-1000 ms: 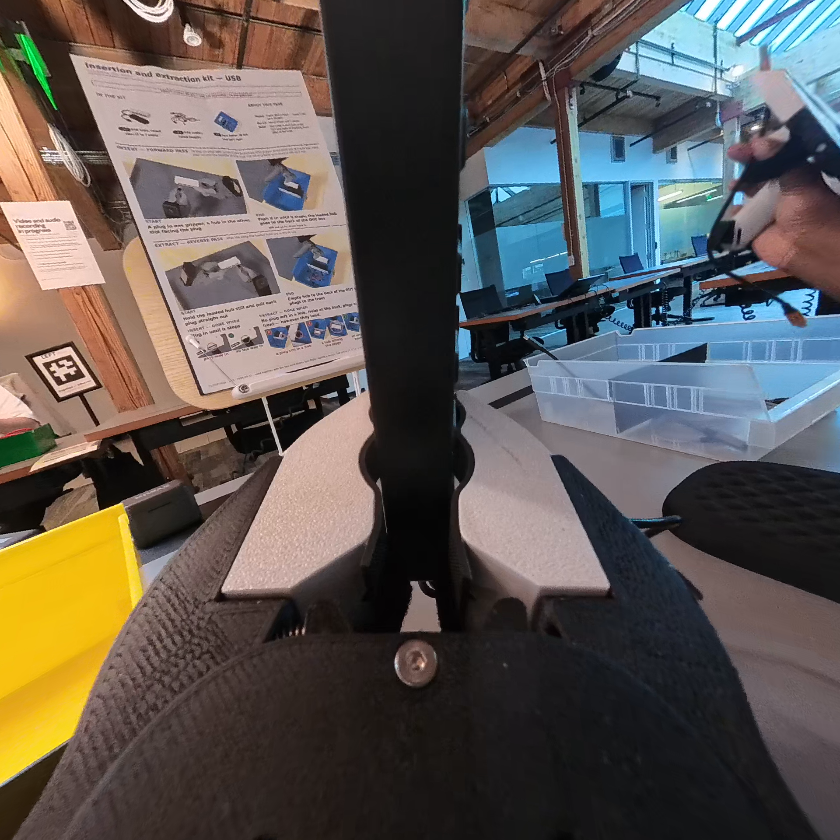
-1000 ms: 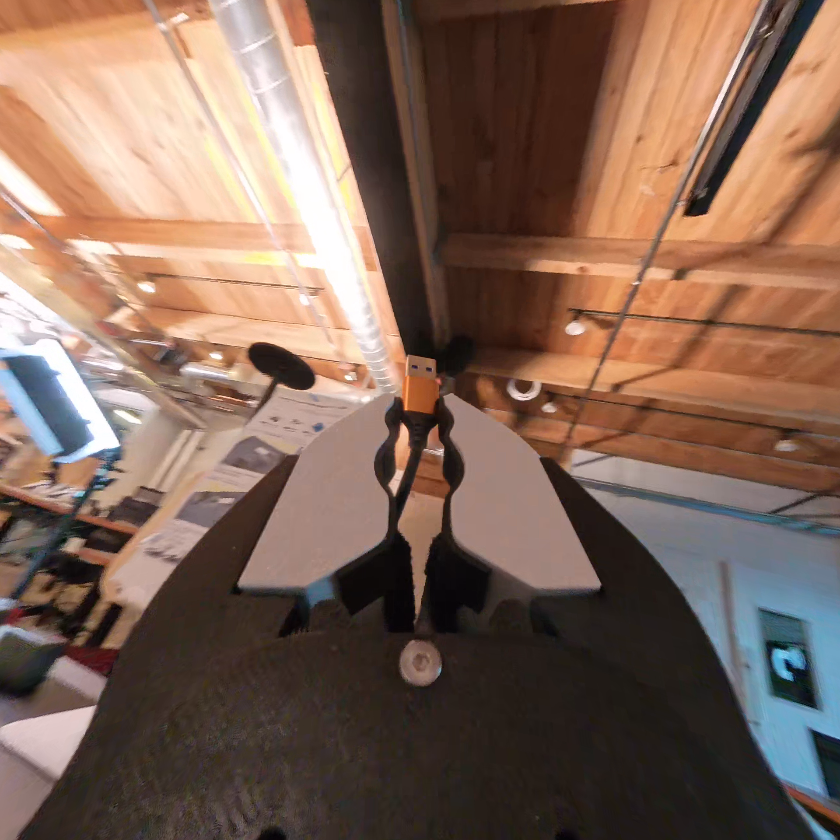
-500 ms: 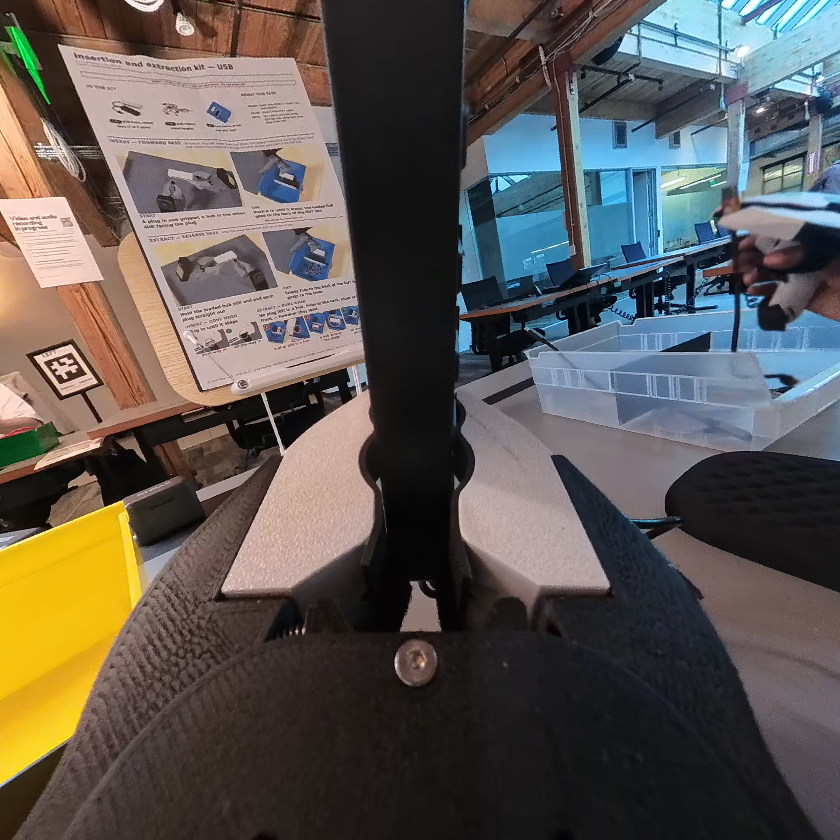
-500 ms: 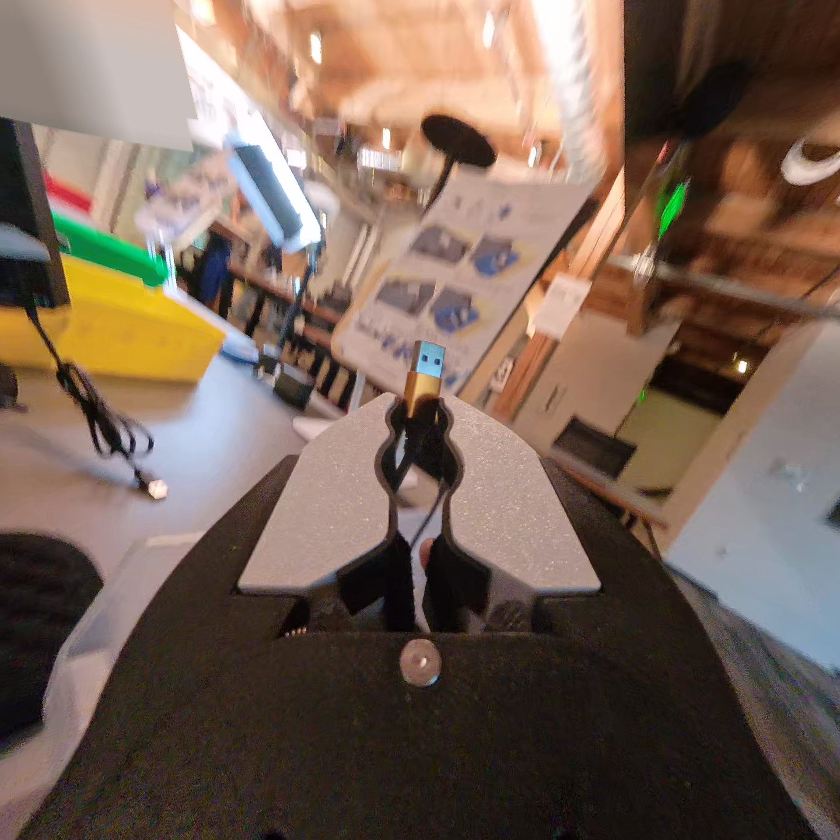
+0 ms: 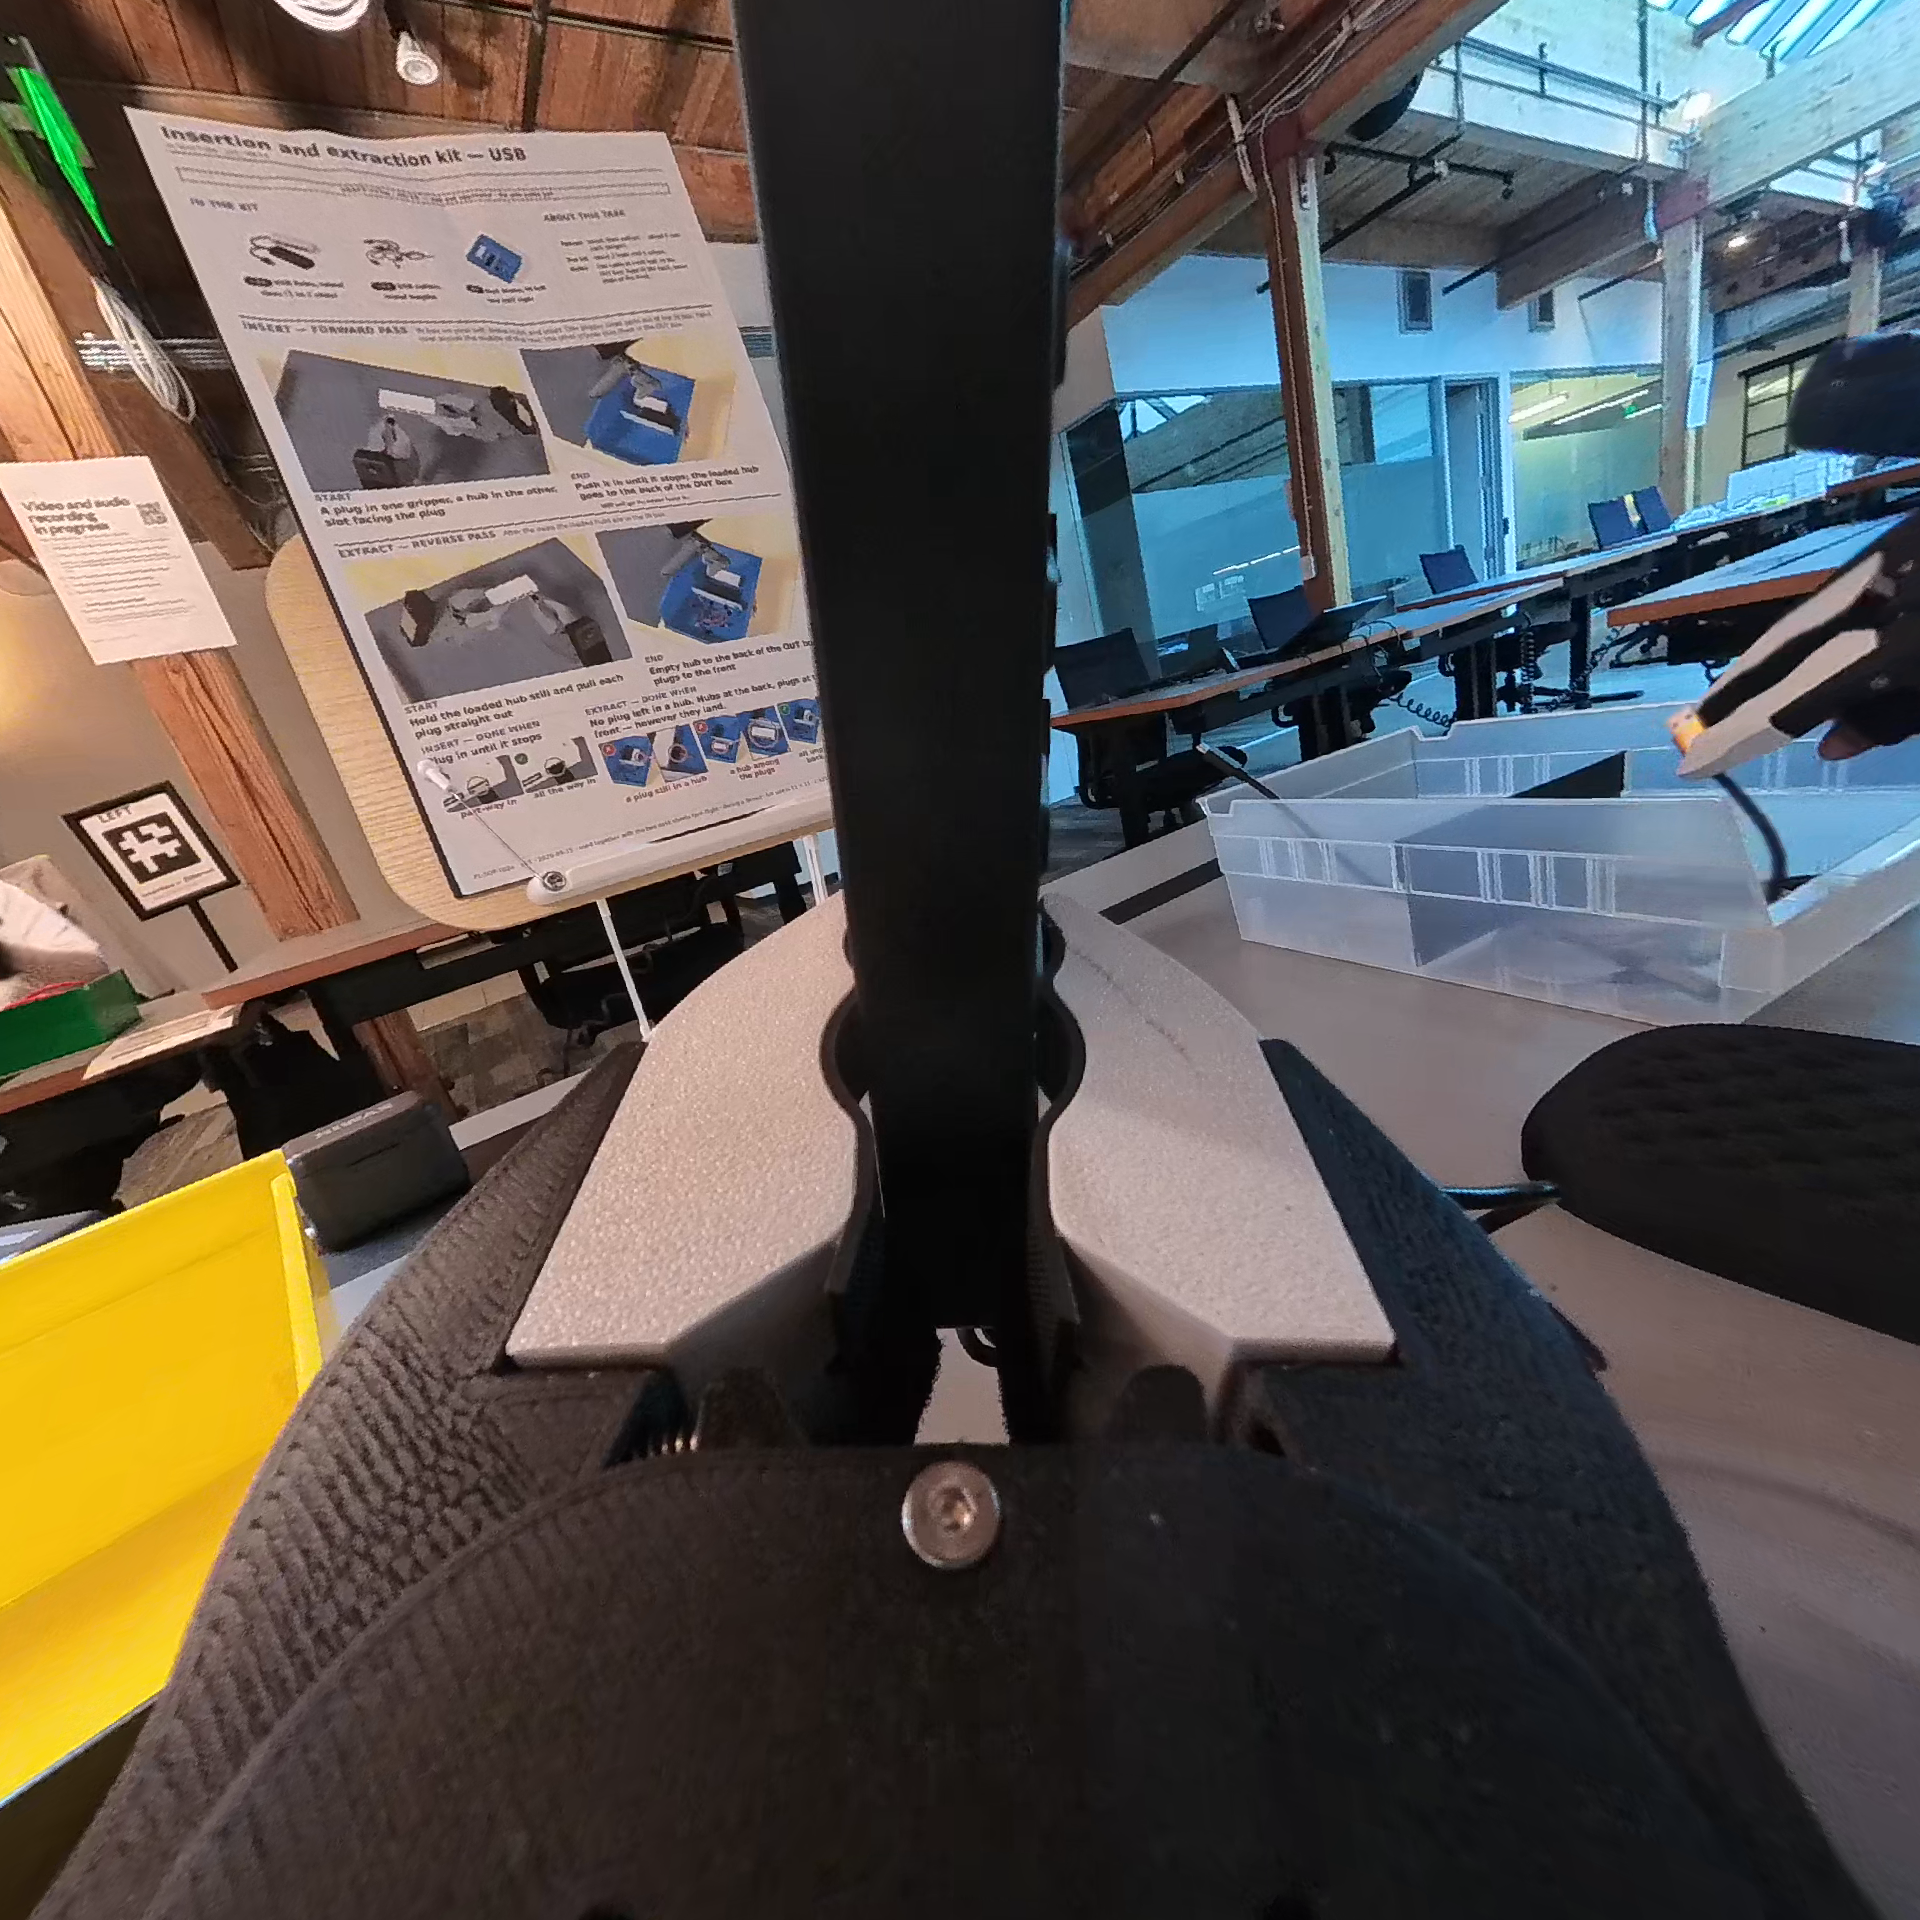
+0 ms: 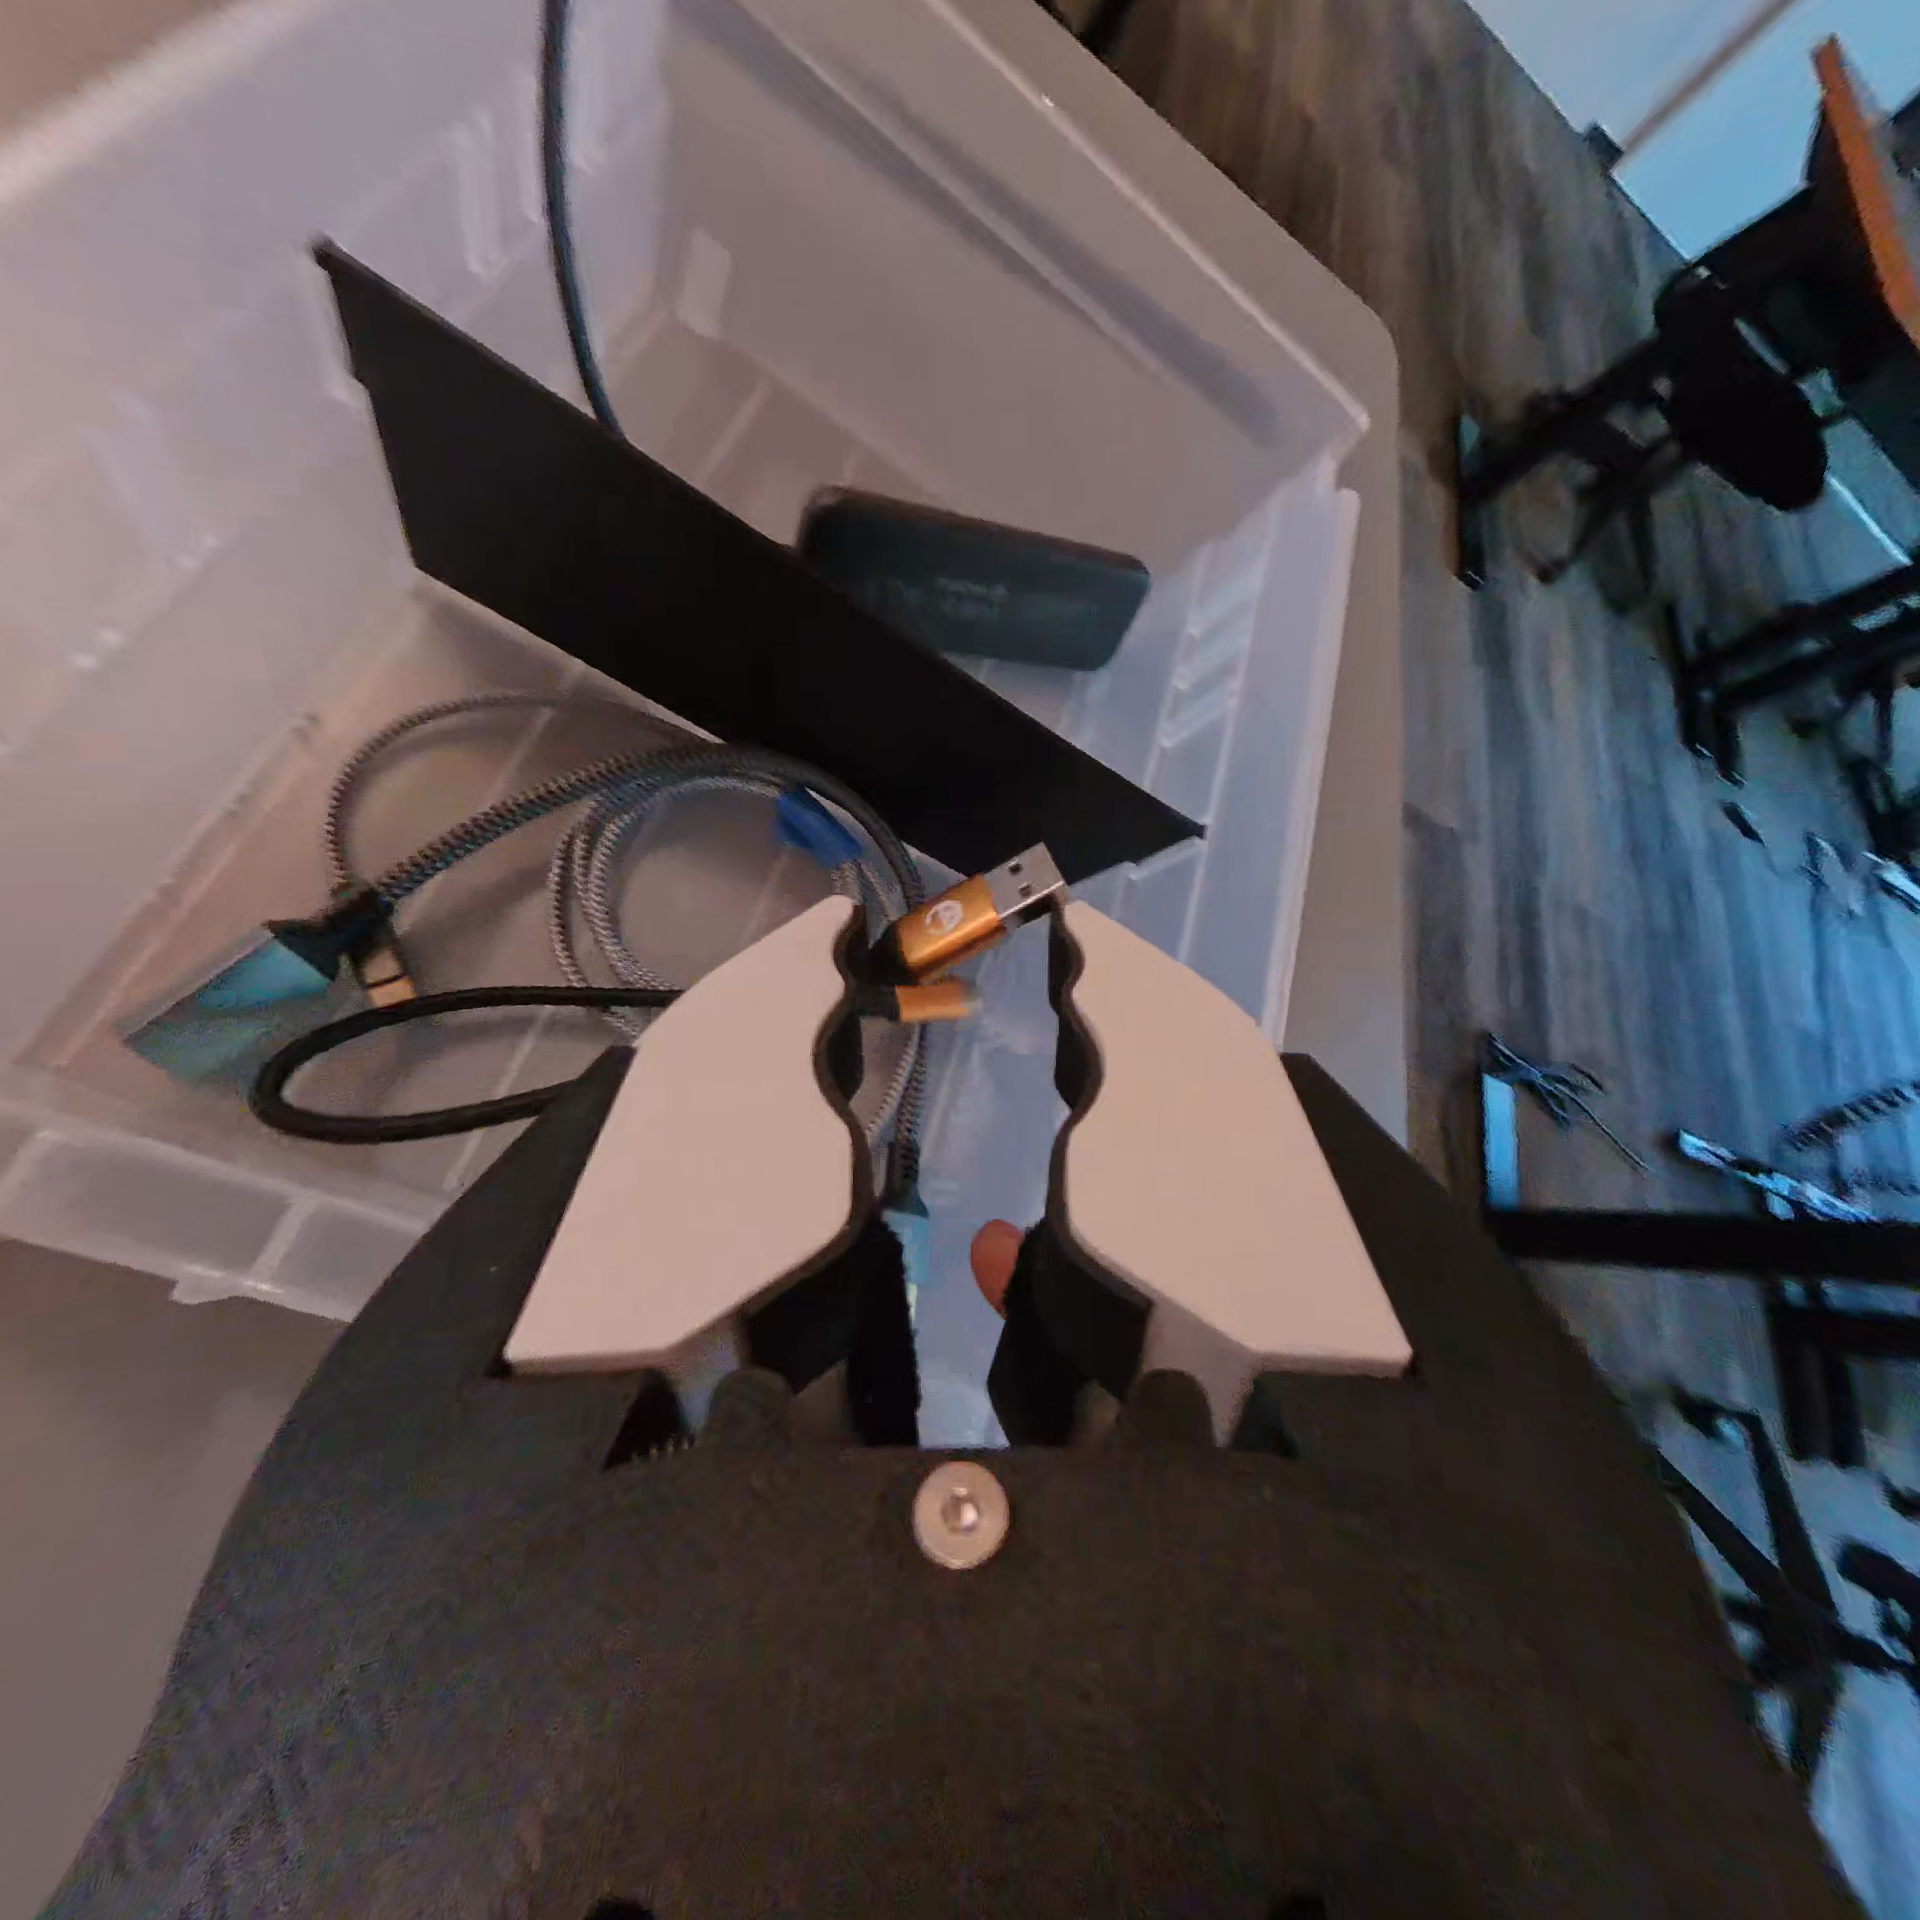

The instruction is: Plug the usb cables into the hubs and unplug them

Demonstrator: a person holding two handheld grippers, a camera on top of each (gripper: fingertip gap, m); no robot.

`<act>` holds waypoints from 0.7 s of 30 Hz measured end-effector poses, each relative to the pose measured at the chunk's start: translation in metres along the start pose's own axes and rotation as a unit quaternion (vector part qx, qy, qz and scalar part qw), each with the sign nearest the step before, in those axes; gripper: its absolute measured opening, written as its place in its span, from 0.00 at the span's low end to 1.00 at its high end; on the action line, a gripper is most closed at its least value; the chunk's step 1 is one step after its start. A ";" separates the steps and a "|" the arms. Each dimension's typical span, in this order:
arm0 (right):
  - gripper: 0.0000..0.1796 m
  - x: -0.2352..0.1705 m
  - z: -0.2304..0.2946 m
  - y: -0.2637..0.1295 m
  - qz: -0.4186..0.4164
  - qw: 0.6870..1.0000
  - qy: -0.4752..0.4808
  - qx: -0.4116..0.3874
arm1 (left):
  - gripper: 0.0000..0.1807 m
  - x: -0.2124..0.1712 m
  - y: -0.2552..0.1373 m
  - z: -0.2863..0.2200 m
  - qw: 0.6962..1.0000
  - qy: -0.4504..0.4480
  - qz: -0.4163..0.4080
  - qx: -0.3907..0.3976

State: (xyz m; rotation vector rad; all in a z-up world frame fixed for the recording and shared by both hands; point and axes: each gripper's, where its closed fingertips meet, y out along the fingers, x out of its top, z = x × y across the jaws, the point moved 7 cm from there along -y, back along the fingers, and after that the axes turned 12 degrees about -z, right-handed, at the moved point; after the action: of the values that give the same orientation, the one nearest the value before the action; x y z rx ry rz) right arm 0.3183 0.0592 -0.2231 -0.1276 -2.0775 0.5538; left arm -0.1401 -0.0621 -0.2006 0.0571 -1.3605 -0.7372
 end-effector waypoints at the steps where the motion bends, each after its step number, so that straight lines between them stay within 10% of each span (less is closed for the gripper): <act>1: 0.21 0.002 -0.001 -0.003 0.008 1.000 -0.006 -0.014 | 0.15 0.000 0.000 0.000 1.000 0.000 0.001 0.000; 8: 0.26 0.027 -0.004 -0.024 -0.010 0.996 -0.045 -0.079 | 0.15 0.000 0.001 0.000 1.000 -0.004 -0.001 0.001; 12: 0.26 0.065 0.024 -0.045 -0.175 0.984 -0.016 -0.010 | 0.15 0.001 0.000 0.005 0.999 -0.036 -0.011 0.009; 21: 0.28 0.158 0.241 -0.122 -0.494 0.799 -0.024 0.342 | 0.15 0.008 -0.005 0.020 0.988 -0.126 -0.077 0.038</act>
State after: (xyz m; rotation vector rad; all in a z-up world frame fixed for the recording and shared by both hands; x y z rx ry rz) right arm 0.0482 -0.0825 -0.1547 1.3264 -1.5515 0.5788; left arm -0.1596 -0.0625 -0.1913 0.1337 -1.6390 -0.8424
